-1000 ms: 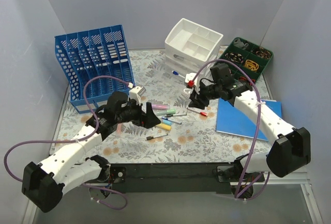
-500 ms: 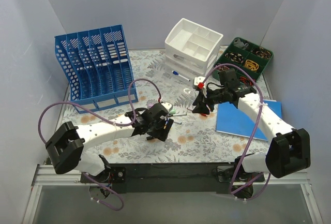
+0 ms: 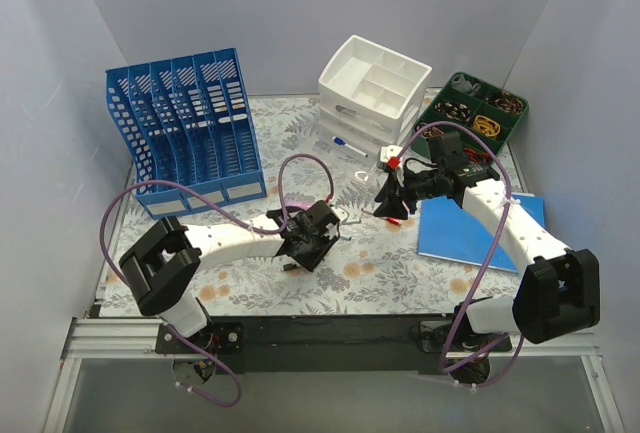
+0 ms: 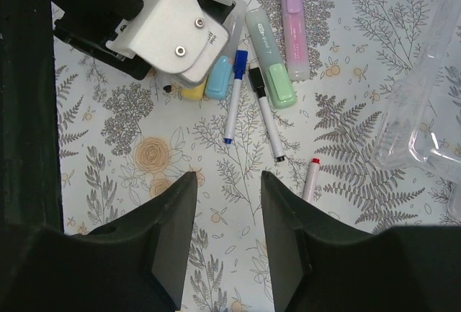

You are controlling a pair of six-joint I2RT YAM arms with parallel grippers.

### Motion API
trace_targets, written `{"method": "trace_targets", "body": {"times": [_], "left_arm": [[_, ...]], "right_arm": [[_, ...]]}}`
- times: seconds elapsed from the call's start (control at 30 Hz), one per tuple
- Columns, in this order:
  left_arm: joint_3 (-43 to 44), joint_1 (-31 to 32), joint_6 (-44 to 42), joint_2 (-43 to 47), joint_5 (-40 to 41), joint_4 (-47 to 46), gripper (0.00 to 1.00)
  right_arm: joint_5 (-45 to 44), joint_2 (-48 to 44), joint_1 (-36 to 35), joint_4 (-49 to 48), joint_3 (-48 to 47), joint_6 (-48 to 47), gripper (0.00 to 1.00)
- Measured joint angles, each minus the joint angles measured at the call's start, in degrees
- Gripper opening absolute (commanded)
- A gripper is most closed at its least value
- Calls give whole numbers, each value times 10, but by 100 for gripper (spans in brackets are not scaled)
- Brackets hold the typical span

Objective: Organize the desk

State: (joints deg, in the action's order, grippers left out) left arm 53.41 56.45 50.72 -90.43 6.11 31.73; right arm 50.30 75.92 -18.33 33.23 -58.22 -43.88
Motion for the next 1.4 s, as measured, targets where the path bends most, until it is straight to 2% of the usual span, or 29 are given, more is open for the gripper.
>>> {"method": "trace_targets", "body": {"times": [0.17,0.23,0.63,0.67,1.0,1.17,1.4], "left_arm": [[12,0,-11,-29,0,5,22],[14,0,-13,-36,0,7,17],[16,0,-26,-32,2,11,4],[16,0,-28,-28,0,11,0],[22,-2,-59,79,-73,-40,0],[54,-23,-82,64,-87,-66,0],[151,-105,-72,5,-114,-144,0]], "right_arm": [[0,3,0,0,0,-1,49],[0,3,1,0,0,-1,50],[1,4,4,0,0,-2,49],[1,4,5,0,0,-2,49],[9,4,11,0,0,-5,50],[9,3,17,0,0,-7,49],[12,-2,23,1,0,-10,50]]}}
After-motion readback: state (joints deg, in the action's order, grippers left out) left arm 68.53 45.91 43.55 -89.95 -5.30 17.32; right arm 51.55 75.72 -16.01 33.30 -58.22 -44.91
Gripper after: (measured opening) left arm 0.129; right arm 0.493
